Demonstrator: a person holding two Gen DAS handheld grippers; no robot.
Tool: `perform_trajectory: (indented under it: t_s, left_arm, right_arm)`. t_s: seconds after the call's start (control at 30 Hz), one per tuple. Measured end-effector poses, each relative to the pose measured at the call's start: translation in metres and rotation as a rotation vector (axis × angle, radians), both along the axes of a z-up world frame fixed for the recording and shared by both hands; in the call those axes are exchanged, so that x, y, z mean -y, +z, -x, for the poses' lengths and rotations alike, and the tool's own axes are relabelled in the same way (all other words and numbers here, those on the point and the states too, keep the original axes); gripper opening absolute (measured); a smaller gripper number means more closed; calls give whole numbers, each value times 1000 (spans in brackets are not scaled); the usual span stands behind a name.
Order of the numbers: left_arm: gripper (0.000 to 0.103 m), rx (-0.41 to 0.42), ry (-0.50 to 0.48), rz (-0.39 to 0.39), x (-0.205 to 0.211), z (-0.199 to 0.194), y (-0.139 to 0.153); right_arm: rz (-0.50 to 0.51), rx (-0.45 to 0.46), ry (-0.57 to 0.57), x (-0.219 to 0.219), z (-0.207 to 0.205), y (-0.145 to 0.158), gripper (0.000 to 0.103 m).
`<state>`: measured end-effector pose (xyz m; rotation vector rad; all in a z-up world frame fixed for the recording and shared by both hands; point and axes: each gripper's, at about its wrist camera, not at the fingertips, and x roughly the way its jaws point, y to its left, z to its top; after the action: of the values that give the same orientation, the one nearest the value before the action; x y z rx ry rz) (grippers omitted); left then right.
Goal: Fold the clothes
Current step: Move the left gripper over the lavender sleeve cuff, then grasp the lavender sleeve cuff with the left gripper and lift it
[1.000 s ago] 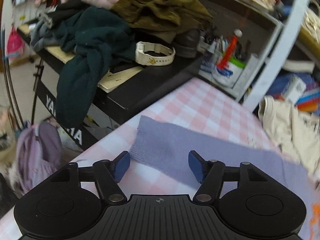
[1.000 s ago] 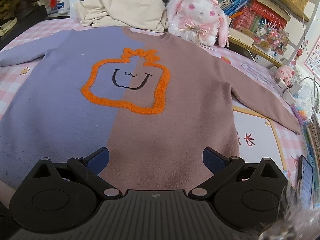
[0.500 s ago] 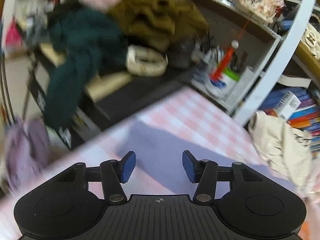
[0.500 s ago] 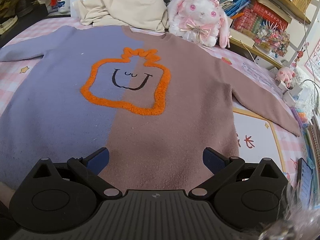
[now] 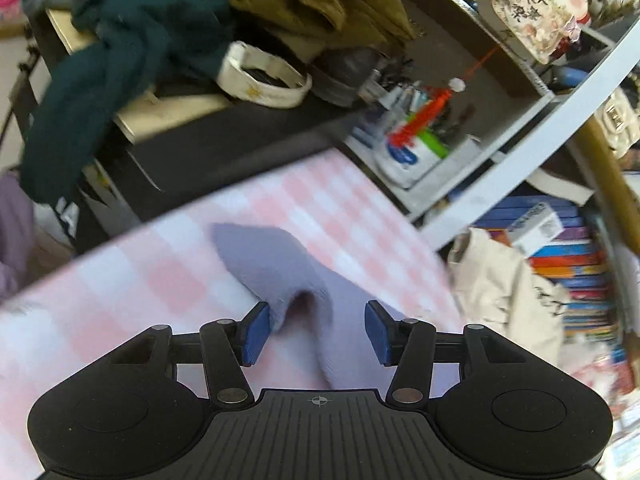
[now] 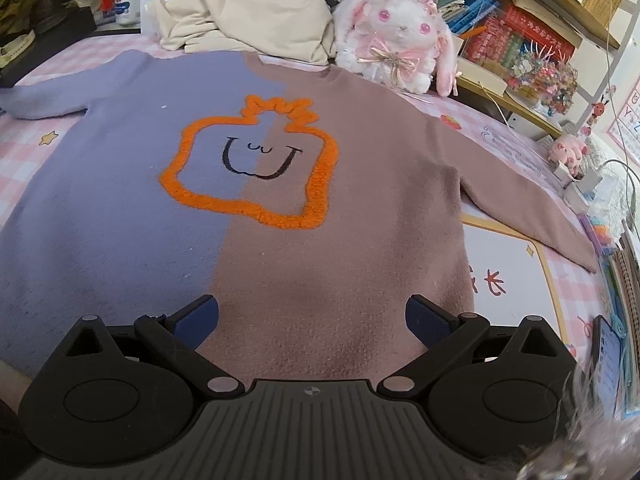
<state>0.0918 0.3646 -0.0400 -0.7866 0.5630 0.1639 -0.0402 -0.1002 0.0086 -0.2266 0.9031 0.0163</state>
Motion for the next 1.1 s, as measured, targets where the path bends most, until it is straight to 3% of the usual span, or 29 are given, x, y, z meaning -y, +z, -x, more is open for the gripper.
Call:
perform_trajectory:
  t_s: [0.13,0.33,0.47,0.7,0.9,1.1]
  left_arm:
    - [50,11,6,32,4,-5,-3]
    - [50,-4,-30,165,2,-12,-6]
    - [50,-24,-68,85,16,-17,0]
    - [49,-27,78,118,-22,-5,-1]
    - [35,-27,106,153,-35,1,-5]
    - [11,-56,145,179,-41,4,-11]
  right_arm:
    - [0,0,-9,1,1,0,101]
    - [-9,-4,-27,5,1,0,101]
    - [-9,-7,-15,3,0,0,101]
    - [-9,-3,-30,8,2,1,101]
    - [-10,-10,-35,9,0,1,101]
    - [0,-14,-28,8,2,0,101]
